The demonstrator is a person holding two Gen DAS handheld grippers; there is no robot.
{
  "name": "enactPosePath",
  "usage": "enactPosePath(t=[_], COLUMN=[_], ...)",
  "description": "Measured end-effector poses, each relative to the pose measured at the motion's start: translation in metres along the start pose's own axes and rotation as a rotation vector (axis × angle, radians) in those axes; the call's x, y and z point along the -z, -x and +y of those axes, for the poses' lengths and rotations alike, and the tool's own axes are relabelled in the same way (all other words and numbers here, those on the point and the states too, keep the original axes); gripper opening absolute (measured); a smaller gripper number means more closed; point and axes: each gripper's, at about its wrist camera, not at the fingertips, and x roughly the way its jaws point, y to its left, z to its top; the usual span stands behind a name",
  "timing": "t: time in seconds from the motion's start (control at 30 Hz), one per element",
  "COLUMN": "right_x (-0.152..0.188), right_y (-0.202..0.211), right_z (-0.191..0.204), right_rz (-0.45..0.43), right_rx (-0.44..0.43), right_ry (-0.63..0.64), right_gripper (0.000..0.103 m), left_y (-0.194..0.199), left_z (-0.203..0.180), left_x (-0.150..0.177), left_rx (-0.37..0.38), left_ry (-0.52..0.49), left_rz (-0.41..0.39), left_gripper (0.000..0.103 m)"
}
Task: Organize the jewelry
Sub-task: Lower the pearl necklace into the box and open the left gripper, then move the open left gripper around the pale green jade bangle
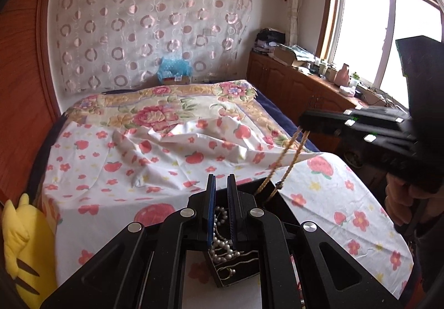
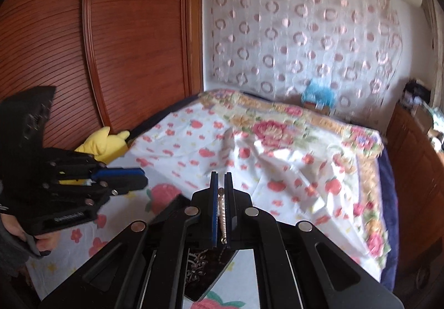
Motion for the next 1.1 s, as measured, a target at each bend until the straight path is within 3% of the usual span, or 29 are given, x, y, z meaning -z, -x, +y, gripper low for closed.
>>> enactPosePath(t=[0.13,0.37,0.43,0.5,0.7,0.77,0.83,0.9,0.97,1.1], right_x=[0.015,0.038,0.04,0.043,0.056,0.066,0.074,0.084,0.096,0.115], right_y=[-0.017,-0.029,-0.027,-0.021,0.0,0.007,0.013,0.021,0.028,0.039], right_z=[0.005,0.011,0.009,0.009,0.01,0.009,0.008,0.007,0.005,0.003], right_rz=[0.047,0.092,0.089,0.08,0.058,0.066,0.068,0.073,0.077,0.089], right_rx=[-0.01,0.003,0.005,0.002,0.048,0.05,0.065,0.076,0.089,0.099], right_ry=[0.001,-0.005,-0.011,-0.016,-0.008,-0.017,-0.016,-0.027,-0.038,-0.062], right_gripper=[0.006,0.006,0.012,0.03,0.031,0.031,0.031,0.031,0.031,0.031], left_y=[0.001,0.005,0.008,0.011,0.021,0.027,0.033,0.039,0.045,0.056], left_z=[0.0,-0.004,-0.006,-0.007,-0.012,-0.015,-0.019,-0.021,-0.023,-0.028], left_x=[0.011,0.033,0.038,0.041,0.051,0.053,0.057,0.06,0.064,0.07], left_rx=[-0.014,-0.032,-0.037,-0.042,-0.073,-0.077,-0.082,-0.085,-0.096,-0.105], left_ry=[-0.002,-0.003,-0.004,-0.007,-0.015,-0.02,-0.025,-0.024,-0.025,-0.025], left_rz=[0.01,0.038,0.04,0.039,0.042,0.035,0.028,0.025,0.011,0.003], left_gripper=[0.021,0.024,0.03,0.032,0.034,0.048,0.05,0.057,0.076,0.084])
